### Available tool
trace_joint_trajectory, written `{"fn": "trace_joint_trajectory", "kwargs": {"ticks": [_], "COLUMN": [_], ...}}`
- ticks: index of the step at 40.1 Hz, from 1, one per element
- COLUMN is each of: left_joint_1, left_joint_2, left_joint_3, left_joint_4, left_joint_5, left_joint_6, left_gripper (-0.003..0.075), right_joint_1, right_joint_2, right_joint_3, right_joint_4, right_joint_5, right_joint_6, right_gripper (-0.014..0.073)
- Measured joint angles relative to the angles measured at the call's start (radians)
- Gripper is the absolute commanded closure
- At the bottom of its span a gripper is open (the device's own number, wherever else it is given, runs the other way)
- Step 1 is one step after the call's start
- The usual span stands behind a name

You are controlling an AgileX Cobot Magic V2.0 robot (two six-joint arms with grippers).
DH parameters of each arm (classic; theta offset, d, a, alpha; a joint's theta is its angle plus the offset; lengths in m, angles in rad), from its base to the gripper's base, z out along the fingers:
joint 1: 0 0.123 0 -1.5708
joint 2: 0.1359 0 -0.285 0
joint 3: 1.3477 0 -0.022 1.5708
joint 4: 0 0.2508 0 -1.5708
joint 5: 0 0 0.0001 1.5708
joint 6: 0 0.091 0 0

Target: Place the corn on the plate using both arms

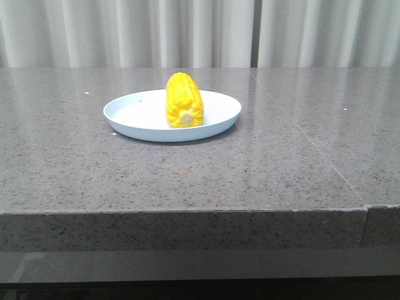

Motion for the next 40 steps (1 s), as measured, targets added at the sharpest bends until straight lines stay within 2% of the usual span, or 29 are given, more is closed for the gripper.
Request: {"fn": "trace_joint_trajectory", "kwargs": {"ticks": [17, 30, 40], "left_joint_1": [0.006, 0.154, 0.187], "left_joint_2": [-0.005, -0.050, -0.050], "left_joint_3": [0.025, 0.260, 0.430], "left_joint_4": [0.000, 0.000, 0.000], "left_joint_5": [-0.029, -0.219, -0.343], "left_joint_6": [0.000, 0.000, 0.000], "left_gripper": [0.0741, 0.0741, 0.0741], "right_joint_1": [0.000, -0.001, -0.001], "right_joint_2": [0.000, 0.000, 0.000], "right_joint_3": [0.000, 0.000, 0.000], "right_joint_4": [0.000, 0.000, 0.000], "right_joint_5": [0.000, 0.000, 0.000], "right_joint_6": [0.000, 0.000, 0.000], "right_gripper": [0.0661, 0.0661, 0.0661]}}
